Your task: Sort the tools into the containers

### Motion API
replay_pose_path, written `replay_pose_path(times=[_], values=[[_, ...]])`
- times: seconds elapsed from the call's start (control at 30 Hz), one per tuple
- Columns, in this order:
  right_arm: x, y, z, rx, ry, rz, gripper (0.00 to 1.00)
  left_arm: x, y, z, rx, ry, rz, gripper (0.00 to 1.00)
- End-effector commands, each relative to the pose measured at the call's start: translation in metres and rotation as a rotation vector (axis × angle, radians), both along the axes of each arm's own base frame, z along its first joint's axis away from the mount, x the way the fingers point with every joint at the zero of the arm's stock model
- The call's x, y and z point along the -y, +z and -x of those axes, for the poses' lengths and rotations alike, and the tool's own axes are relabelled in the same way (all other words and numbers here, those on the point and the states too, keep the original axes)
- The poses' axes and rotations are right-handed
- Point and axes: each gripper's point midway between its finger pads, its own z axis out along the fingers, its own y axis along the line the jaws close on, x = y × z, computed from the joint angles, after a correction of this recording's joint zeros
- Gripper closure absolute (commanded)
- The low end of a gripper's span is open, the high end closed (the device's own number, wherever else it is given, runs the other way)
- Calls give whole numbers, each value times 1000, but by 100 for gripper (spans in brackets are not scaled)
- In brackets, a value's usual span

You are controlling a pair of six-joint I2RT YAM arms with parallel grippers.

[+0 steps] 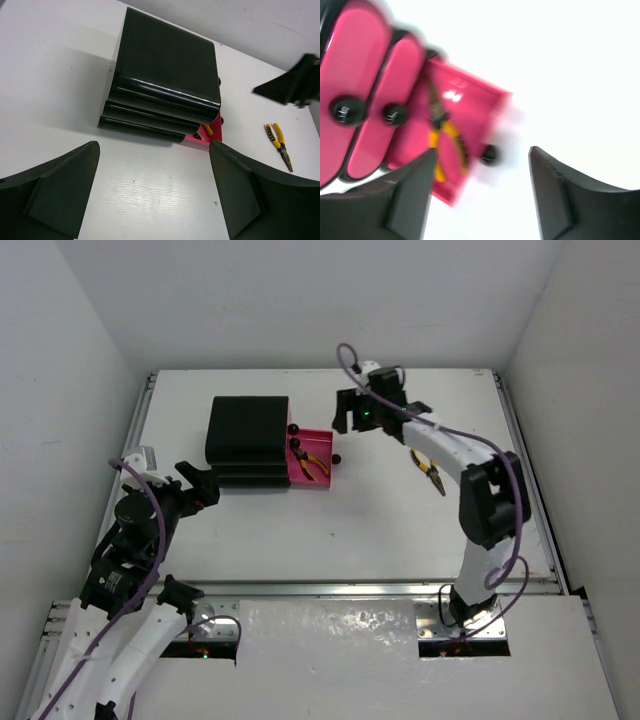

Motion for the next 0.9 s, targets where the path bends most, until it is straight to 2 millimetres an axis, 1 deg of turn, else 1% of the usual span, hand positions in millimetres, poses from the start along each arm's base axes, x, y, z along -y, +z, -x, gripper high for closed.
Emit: replay_pose_path(times=[0.0,0.03,0.07,0.1,0.13,0.17,0.23,0.27,0.3,0.33,0.37,0.4,0.47,0.53,0.57,0.7,0.73,0.8,0.83,0.87], values=[[89,3,-3,-58,-182,122,23,3,11,-2,48,-13,9,11],[105,-6,0,-100,-199,156,22,4,12,-2,49,-16,10,11],[131,-11,-3,-119,-224,210,20,4,12,-2,50,-16,11,11],[144,-22,7,-170,-223,250,20,4,12,-2,50,-19,11,11],[156,-28,9,-189,-237,281,19,5,12,-2,50,-21,10,11],[183,-35,10,-203,-302,339,18,5,11,-3,47,-22,9,11],[203,-43,17,-257,-329,351,12,5,12,-3,47,-22,9,11],[223,-51,19,-302,-376,371,12,5,12,-2,47,-22,9,11],[232,-55,20,-319,-396,374,11,5,12,-2,49,-22,10,11],[237,-60,21,-338,-409,369,10,5,12,-2,50,-22,10,11],[244,-71,23,-371,-409,364,10,5,12,-2,52,-22,11,11],[234,-76,26,-394,-365,327,10,5,12,-2,53,-22,11,11],[239,-88,33,-427,-349,330,10,5,13,-1,54,-24,12,11],[239,-96,39,-440,-335,341,10,5,13,-1,54,-24,11,11],[240,-105,46,-461,-327,351,10,5,13,-2,56,-26,11,11],[251,-131,61,-514,-350,410,13,6,12,-2,51,-30,10,11],[255,-135,62,-511,-369,427,15,7,13,-1,56,-35,12,11],[255,-141,64,-515,-371,426,20,7,14,-1,58,-36,13,11],[256,-144,68,-521,-377,430,26,8,14,0,60,-37,15,11],[257,-144,64,-504,-383,430,28,7,14,0,61,-36,14,11]])
